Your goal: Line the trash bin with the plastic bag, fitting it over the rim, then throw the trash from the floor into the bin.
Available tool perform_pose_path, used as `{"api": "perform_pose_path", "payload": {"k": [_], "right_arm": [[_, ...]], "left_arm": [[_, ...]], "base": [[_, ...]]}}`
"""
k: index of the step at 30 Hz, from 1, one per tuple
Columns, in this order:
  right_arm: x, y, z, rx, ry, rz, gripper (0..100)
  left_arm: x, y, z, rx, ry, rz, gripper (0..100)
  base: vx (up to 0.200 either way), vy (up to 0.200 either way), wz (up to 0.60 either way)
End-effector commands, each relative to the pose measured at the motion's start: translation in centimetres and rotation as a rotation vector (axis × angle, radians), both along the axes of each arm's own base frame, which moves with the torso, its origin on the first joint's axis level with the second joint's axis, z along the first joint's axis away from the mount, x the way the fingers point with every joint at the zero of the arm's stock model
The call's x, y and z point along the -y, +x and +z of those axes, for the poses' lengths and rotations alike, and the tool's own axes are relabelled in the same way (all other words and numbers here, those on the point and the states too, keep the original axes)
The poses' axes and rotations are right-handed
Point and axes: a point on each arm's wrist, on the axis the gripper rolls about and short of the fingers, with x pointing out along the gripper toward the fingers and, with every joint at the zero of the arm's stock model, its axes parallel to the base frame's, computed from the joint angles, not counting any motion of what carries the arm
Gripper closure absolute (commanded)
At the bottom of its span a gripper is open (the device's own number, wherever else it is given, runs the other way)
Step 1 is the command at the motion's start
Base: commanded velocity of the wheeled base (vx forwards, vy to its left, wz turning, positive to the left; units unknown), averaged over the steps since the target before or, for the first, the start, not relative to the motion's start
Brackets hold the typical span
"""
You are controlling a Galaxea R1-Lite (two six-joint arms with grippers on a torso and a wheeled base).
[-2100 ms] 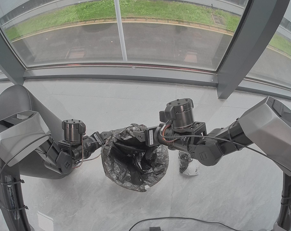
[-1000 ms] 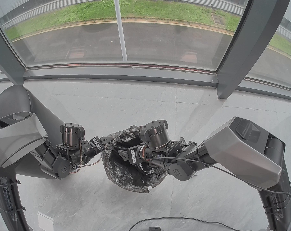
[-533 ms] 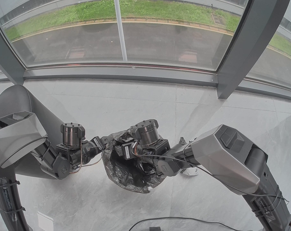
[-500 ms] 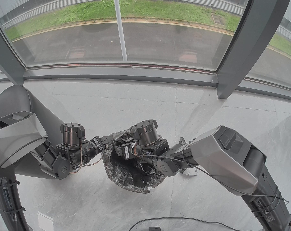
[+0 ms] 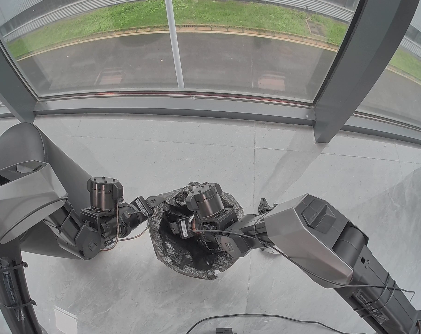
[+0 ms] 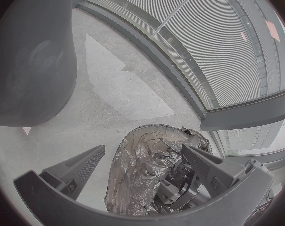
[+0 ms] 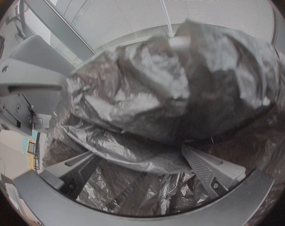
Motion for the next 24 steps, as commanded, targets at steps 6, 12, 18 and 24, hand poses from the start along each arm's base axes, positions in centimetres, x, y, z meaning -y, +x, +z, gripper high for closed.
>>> {"api": "perform_pose_path", "payload": {"k": [6, 12, 18, 24], "right_arm": [[0.4, -0.4, 1.0, 0.005, -0.013, -0.037, 0], [2.2, -4.2, 5.1, -0.026, -0.042, -0.015, 0], [4.0, -9.5, 9.4, -0.018, 0.008, 0.011, 0], [6.8, -13.1, 11.7, 0.024, 0.040, 0.019, 0]], "left_arm": [[0.0, -0.2, 0.3, 0.004, -0.004, 0.000, 0], [0.1, -1.7, 1.9, 0.010, -0.037, 0.011, 0], [-0.5, -4.1, 4.0, 0.038, -0.040, 0.026, 0], [-1.1, -5.4, 5.2, 0.146, -0.050, 0.070, 0]], "base": [[0.000, 0.000, 0.00], [0.000, 0.000, 0.00], [0.000, 0.000, 0.00], [0.000, 0.000, 0.00]]}}
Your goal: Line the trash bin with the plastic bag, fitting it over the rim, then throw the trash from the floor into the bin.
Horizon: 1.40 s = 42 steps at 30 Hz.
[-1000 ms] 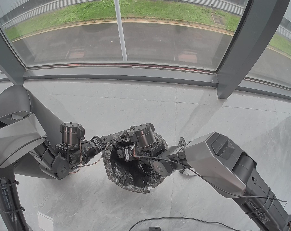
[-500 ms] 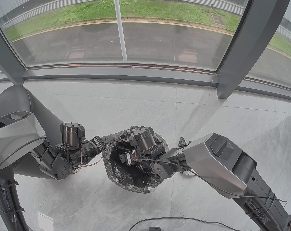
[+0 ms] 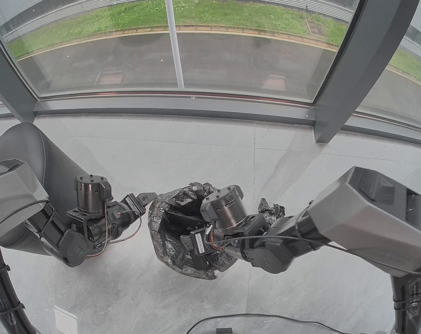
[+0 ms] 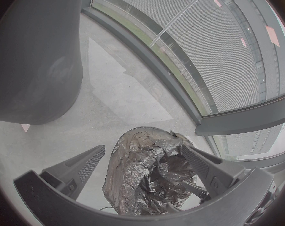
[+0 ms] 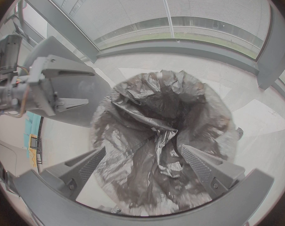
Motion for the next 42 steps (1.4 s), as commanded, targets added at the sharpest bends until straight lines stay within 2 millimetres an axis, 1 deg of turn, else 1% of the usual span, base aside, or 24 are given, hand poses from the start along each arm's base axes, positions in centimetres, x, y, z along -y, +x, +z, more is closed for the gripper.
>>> {"api": "perform_pose_path", "payload": {"k": [1, 3, 5, 6, 8, 9, 11, 13, 15, 16, 17, 18, 21, 22, 23, 25, 26, 27, 28, 29, 30, 35, 37, 42], "right_arm": [[3.2, -5.2, 6.2, 0.083, 0.091, 0.023, 0], [3.8, -5.7, 6.3, 0.078, 0.083, 0.016, 0], [5.2, -6.2, 5.8, 0.067, 0.049, -0.014, 0], [5.5, -6.2, 5.6, 0.064, 0.040, -0.024, 0], [7.8, -5.7, 5.1, 0.051, 0.014, -0.090, 0], [7.8, -5.7, 5.1, 0.051, 0.014, -0.090, 0], [10.6, -5.6, 3.8, 0.025, 0.006, -0.121, 0], [11.9, -5.7, 2.7, 0.007, -0.002, -0.126, 0], [12.6, -5.8, 1.9, -0.006, -0.019, -0.129, 0], [13.4, -5.6, 0.6, -0.025, -0.062, -0.141, 0], [13.5, -5.6, 0.5, -0.028, -0.066, -0.143, 0], [14.2, -5.2, -0.7, -0.038, -0.091, -0.154, 0], [14.8, -4.3, -1.5, -0.031, -0.071, -0.174, 0], [15.1, -3.5, -2.2, -0.020, -0.062, -0.181, 0], [15.7, -2.0, -3.0, 0.007, -0.070, -0.192, 0], [16.4, 0.0, -3.6, 0.037, -0.096, -0.208, 0], [16.7, 0.7, -3.9, 0.042, -0.106, -0.213, 0], [16.7, 0.7, -3.9, 0.042, -0.106, -0.213, 0], [17.1, 3.2, -4.6, 0.069, -0.106, -0.230, 0], [17.1, 3.6, -4.7, 0.075, -0.105, -0.232, 0], [17.3, 4.8, -5.1, 0.092, -0.109, -0.228, 0], [17.7, 7.7, -4.4, 0.129, -0.208, -0.121, 0], [17.3, 8.7, -3.4, 0.108, -0.220, -0.111, 0], [16.3, 11.1, 0.8, -0.027, -0.238, -0.091, 0]], "left_arm": [[-0.7, -2.5, 2.5, 0.129, -0.017, 0.027, 0], [-0.8, -2.8, 2.6, 0.143, -0.004, 0.019, 0], [-0.9, -3.1, 2.7, 0.157, 0.024, 0.013, 0], [-0.9, -3.1, 2.7, 0.157, 0.030, 0.011, 0], [-0.9, -3.1, 2.5, 0.160, 0.044, 0.012, 0], [-0.9, -3.1, 2.5, 0.160, 0.044, 0.012, 0], [-1.0, -3.2, 2.6, 0.169, 0.043, 0.013, 0], [-1.1, -3.3, 2.6, 0.170, 0.044, 0.014, 0], [-1.2, -3.4, 2.5, 0.171, 0.047, 0.014, 0], [-1.3, -3.4, 2.2, 0.166, 0.049, 0.015, 0], [-1.3, -3.4, 2.2, 0.165, 0.051, 0.015, 0], [-1.5, -3.4, 1.9, 0.161, 0.053, 0.014, 0], [-1.7, -3.1, 1.6, 0.161, 0.053, 0.021, 0], [-1.9, -3.0, 1.6, 0.165, 0.053, 0.028, 0], [-2.1, -3.0, 1.7, 0.169, 0.055, 0.035, 0], [-2.3, -3.0, 1.9, 0.175, 0.054, 0.037, 0], [-2.3, -3.1, 1.9, 0.175, 0.054, 0.037, 0], [-2.3, -3.1, 1.9, 0.175, 0.054, 0.037, 0], [-2.4, -3.2, 2.0, 0.176, 0.058, 0.036, 0], [-2.4, -3.2, 2.0, 0.176, 0.059, 0.035, 0], [-2.4, -3.2, 1.9, 0.176, 0.060, 0.027, 0], [-2.6, -3.4, 1.8, 0.181, 0.049, 0.002, 0], [-2.7, -3.4, 1.8, 0.189, 0.046, 0.003, 0], [-2.7, -3.4, 1.6, 0.187, 0.048, 0.002, 0]], "base": [[0.000, 0.000, 0.00], [0.000, 0.000, 0.00], [0.000, 0.000, 0.00], [0.000, 0.000, 0.00], [0.000, 0.000, 0.00], [0.000, 0.000, 0.00], [0.000, 0.000, 0.00], [0.000, 0.000, 0.00], [0.000, 0.000, 0.00], [0.000, 0.000, 0.00], [0.000, 0.000, 0.00], [0.000, 0.000, 0.00], [0.000, 0.000, 0.00], [0.000, 0.000, 0.00], [0.000, 0.000, 0.00], [0.000, 0.000, 0.00], [0.000, 0.000, 0.00], [0.000, 0.000, 0.00], [0.000, 0.000, 0.00], [0.000, 0.000, 0.00], [0.000, 0.000, 0.00], [0.000, 0.000, 0.00], [0.000, 0.000, 0.00], [0.000, 0.000, 0.00]]}}
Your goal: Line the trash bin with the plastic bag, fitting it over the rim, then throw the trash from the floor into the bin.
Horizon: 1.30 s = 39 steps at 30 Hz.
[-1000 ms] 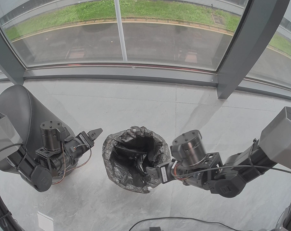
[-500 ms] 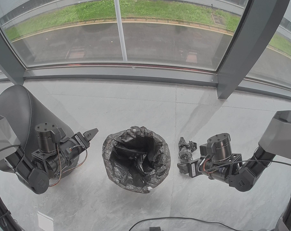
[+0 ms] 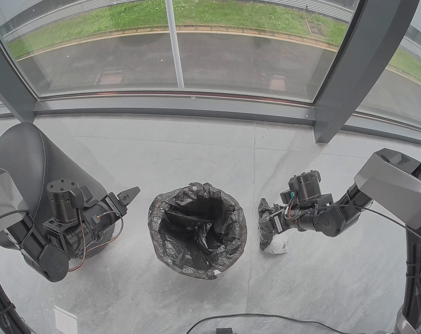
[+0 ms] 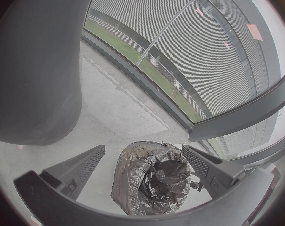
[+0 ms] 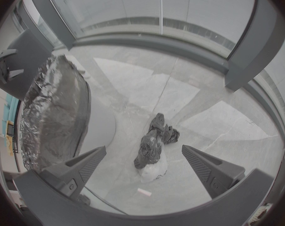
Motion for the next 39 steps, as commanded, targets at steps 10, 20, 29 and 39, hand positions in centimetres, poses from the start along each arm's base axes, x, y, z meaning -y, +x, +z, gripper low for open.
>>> {"api": "perform_pose_path", "payload": {"k": [10, 20, 29, 39], "right_arm": [[-2.6, 8.3, 5.1, -0.138, 0.058, -0.085, 0], [-2.3, 7.2, -1.7, -0.466, -0.060, -0.133, 0], [-1.8, 6.0, -8.4, -0.657, -0.149, -0.146, 0], [-0.2, 5.1, -12.6, -0.784, -0.206, -0.194, 0]], "left_arm": [[-0.4, 0.1, -0.3, -0.002, -0.001, 0.004, 0], [-0.5, 0.2, -0.5, -0.008, 0.000, 0.006, 0], [-0.4, 0.3, -0.9, -0.018, 0.003, 0.007, 0], [-0.4, 0.4, -1.2, -0.028, 0.002, 0.007, 0]], "base": [[0.000, 0.000, 0.00], [0.000, 0.000, 0.00], [0.000, 0.000, 0.00], [0.000, 0.000, 0.00]]}}
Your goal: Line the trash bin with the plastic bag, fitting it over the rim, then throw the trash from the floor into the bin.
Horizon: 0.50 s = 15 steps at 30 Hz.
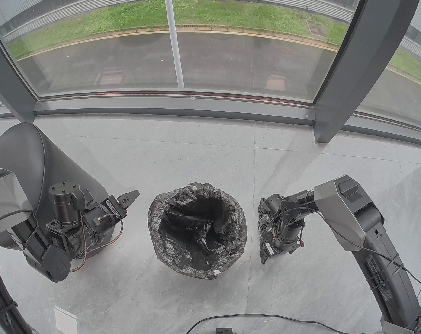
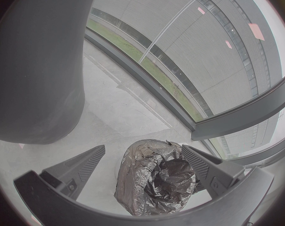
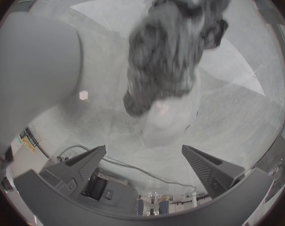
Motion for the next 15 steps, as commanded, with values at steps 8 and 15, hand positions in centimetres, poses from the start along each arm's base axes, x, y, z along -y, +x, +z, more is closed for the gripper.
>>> {"api": "perform_pose_path", "payload": {"k": [8, 15], "right_arm": [[2.5, 0.0, 2.2, -0.040, -0.108, -0.023, 0], [2.5, 0.9, 5.1, 0.082, -0.102, -0.065, 0]], "left_arm": [[0.0, 0.0, -0.3, -0.011, -0.003, 0.000, 0], [0.0, 0.0, -0.1, -0.004, -0.007, 0.002, 0]], "base": [[0.000, 0.000, 0.00], [0.000, 0.000, 0.00]]}}
